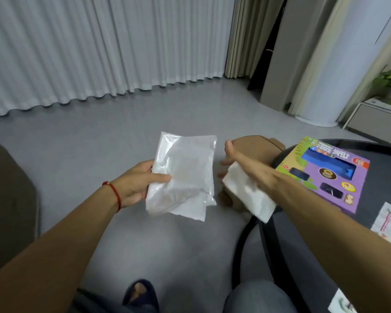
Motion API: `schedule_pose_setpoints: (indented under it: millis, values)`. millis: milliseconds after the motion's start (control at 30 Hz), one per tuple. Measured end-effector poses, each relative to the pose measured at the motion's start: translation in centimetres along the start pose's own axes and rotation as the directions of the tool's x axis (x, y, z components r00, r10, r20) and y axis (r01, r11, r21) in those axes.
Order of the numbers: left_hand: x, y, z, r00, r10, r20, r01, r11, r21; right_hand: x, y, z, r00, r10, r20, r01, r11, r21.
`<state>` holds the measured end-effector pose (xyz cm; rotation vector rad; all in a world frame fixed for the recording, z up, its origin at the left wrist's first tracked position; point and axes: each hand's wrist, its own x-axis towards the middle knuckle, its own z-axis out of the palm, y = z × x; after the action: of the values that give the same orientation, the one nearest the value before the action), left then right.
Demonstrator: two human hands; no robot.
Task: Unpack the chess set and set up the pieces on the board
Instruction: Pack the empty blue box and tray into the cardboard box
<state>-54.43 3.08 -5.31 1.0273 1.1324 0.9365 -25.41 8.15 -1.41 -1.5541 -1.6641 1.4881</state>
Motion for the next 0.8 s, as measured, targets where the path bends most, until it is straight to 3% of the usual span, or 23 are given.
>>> schedule_pose_setpoints:
  millis: [67, 133, 267, 400, 600, 667, 733, 800]
  values:
    - [0.2, 0.1, -0.5, 0.999, -0.019, 0.041, 0.020, 0.999, -0.032, 0.1, 0.3, 3.0, 0.990, 0.002, 0.143, -0.018, 0.994, 0.106]
    - [0.0, 0.4, -1.1, 0.998, -0.008, 0.060, 0.011, 0.999, -0.047, 0.0, 0.0, 5.7, 0.980, -0.028, 0.196, -0.003, 0.987, 0.158]
    - [-1.3, 0.7, -2.1, 0.997, 0.069, 0.037, -0.067, 0.997, -0.039, 0.1, 0.3, 7.4, 0.990, -0.130, 0.052, 0.121, 0.981, 0.148]
    - [-2.6, 1.0, -2.2, 0.997, 0.049, -0.051, -0.058, 0.982, -0.177, -1.2, 0.0, 8.0, 0.977, -0.207, 0.049, 0.180, 0.927, 0.330]
    - [-3.2, 0.8, -3.5, 0.991, -0.034, 0.127, 0.076, 0.937, -0.341, -1.1, -0.5, 7.8, 0.993, -0.074, 0.096, 0.012, 0.847, 0.531]
    - [-2.5, 0.6, -3.8, 0.985, -0.069, 0.160, 0.097, 0.979, -0.181, 0.0, -0.3, 7.5, 0.997, -0.066, 0.044, 0.039, 0.892, 0.450]
    - [-1.3, 0.0, -3.4, 0.976, -0.109, 0.190, 0.070, 0.977, 0.201, 1.4, -0.1, 7.7, 0.989, -0.144, -0.033, 0.147, 0.978, 0.146]
    - [0.1, -0.8, -2.2, 0.979, -0.147, 0.139, 0.066, 0.879, 0.472, 2.8, 0.4, 8.3, 0.968, -0.248, -0.045, 0.236, 0.954, -0.182]
